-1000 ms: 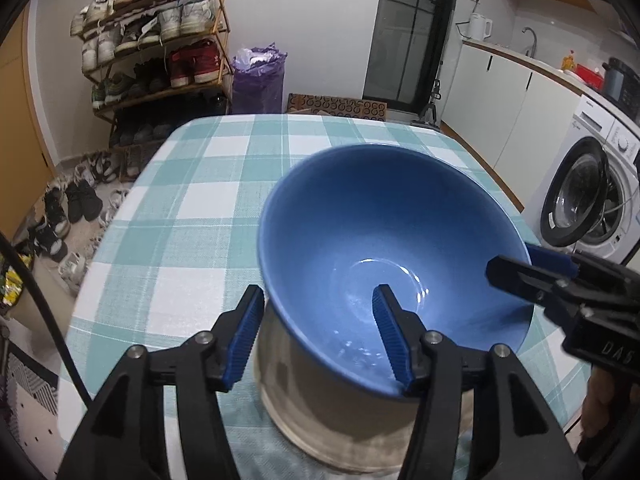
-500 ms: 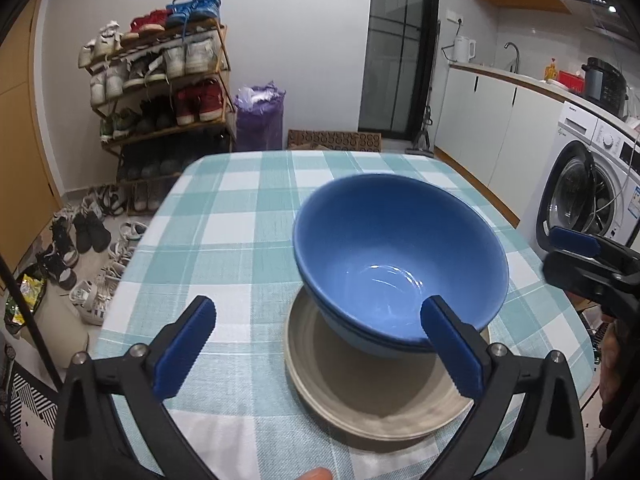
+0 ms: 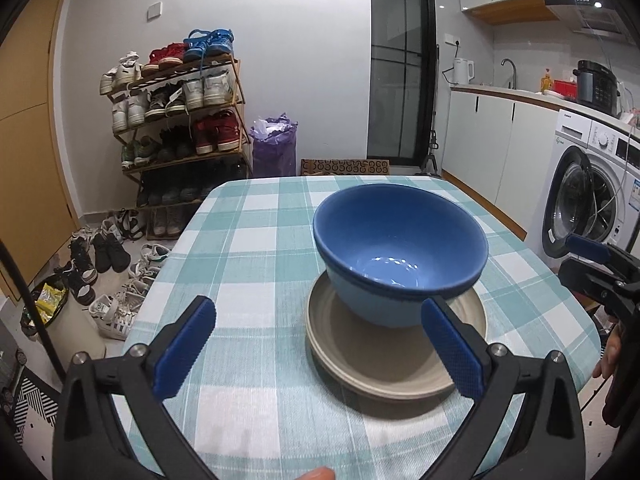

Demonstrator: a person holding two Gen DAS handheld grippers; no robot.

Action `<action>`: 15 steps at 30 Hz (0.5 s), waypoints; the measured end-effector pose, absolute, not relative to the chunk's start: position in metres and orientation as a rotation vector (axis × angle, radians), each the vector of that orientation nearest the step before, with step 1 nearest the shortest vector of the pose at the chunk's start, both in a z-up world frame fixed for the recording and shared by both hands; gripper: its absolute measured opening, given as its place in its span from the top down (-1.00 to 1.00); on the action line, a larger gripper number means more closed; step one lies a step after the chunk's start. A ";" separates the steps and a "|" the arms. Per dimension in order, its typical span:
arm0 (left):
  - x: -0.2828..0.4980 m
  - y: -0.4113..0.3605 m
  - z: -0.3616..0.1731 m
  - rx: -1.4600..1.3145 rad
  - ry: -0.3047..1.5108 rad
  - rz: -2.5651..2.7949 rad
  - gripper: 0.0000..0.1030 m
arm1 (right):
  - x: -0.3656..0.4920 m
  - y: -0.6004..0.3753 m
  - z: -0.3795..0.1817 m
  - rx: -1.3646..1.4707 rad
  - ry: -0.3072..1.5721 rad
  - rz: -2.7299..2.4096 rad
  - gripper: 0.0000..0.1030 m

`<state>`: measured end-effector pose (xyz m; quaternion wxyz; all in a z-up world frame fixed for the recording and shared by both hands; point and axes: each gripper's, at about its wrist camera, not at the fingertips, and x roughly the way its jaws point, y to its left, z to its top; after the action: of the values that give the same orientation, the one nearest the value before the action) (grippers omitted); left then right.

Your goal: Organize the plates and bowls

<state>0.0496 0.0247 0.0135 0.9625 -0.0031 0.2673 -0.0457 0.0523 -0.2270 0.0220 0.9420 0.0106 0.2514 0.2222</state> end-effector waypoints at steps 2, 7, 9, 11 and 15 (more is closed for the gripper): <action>0.043 0.024 0.011 0.007 0.533 -0.089 -1.00 | 0.046 -0.231 0.019 0.033 0.500 0.455 -0.99; 0.025 0.022 0.004 0.027 0.508 -0.076 -1.00 | 0.027 -0.237 0.010 0.033 0.469 0.458 -0.99; 0.020 0.022 0.000 0.025 0.504 -0.065 -1.00 | 0.021 -0.237 0.008 0.031 0.456 0.460 -0.99; 0.017 0.023 -0.003 0.018 0.500 -0.067 -1.00 | 0.014 -0.237 0.005 0.028 0.438 0.461 -0.99; 0.010 0.023 -0.008 0.015 0.486 -0.068 -1.00 | 0.004 -0.236 0.000 0.033 0.418 0.477 -0.99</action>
<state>0.0097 0.0228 -0.0079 0.9700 0.0073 0.2408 -0.0336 0.0045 -0.2364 0.0003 0.9500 0.0161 0.2057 0.2343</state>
